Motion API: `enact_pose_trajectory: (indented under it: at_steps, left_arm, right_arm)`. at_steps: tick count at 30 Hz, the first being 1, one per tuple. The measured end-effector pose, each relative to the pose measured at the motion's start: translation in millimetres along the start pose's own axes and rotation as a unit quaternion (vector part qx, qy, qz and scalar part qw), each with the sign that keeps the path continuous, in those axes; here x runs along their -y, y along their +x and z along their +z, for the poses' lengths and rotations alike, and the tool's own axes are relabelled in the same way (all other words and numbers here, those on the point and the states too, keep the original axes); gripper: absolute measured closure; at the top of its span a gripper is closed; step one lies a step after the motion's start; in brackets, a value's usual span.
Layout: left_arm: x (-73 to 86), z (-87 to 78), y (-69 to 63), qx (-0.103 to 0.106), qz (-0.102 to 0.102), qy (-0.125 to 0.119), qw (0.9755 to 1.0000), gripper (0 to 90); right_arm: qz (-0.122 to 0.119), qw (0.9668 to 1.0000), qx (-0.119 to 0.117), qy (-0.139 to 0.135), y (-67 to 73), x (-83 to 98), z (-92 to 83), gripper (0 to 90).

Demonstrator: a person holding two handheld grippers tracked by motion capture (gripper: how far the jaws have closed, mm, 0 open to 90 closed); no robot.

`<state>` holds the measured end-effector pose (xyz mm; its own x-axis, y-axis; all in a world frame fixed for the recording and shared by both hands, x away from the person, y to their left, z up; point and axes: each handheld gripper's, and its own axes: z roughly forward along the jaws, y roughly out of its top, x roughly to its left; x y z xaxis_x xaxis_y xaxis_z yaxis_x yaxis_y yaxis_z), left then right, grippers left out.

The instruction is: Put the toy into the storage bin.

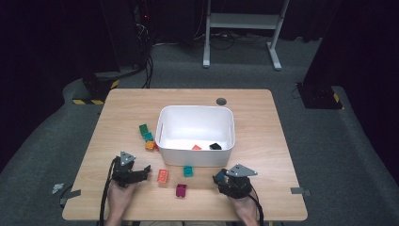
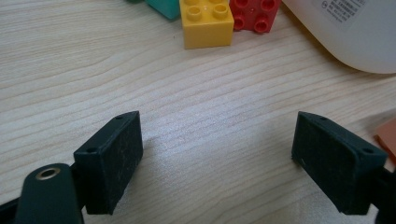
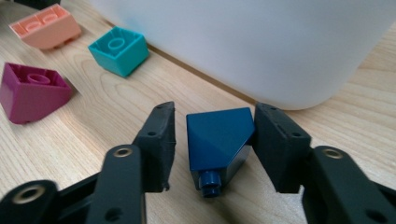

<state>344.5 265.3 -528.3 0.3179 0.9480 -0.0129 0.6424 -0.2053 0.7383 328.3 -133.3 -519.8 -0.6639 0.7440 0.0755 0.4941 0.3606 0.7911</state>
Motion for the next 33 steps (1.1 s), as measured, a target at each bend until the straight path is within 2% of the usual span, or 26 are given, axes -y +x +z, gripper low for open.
enact_pose_trajectory:
  at_steps: [3, 13, 21, 33]
  left_arm:
    - [0.0, 0.0, 0.0, 0.0, 0.0, 0.0, 1.0, 16.5]
    - [0.0, 0.0, 0.1, 0.0, 0.0, 0.0, 1.0, 16.5]
    - [0.0, 0.0, 0.1, 0.0, 0.0, 0.0, 1.0, 16.5]
    - [0.0, 0.0, 0.1, 0.0, 0.0, 0.0, 1.0, 16.5]
  right_arm:
    - [-0.007, 1.0, 0.004, 0.005, 1.6, -0.1, 0.5, 56.8]
    - [-0.011, 0.9999, 0.002, -0.001, 4.1, -2.2, -3.6, 59.3]
    - [-0.011, 0.9998, -0.004, -0.016, 1.3, -7.7, -16.9, 59.5]
    - [0.0, 0.9995, 0.007, -0.031, -11.1, -13.8, -40.6, 59.5]
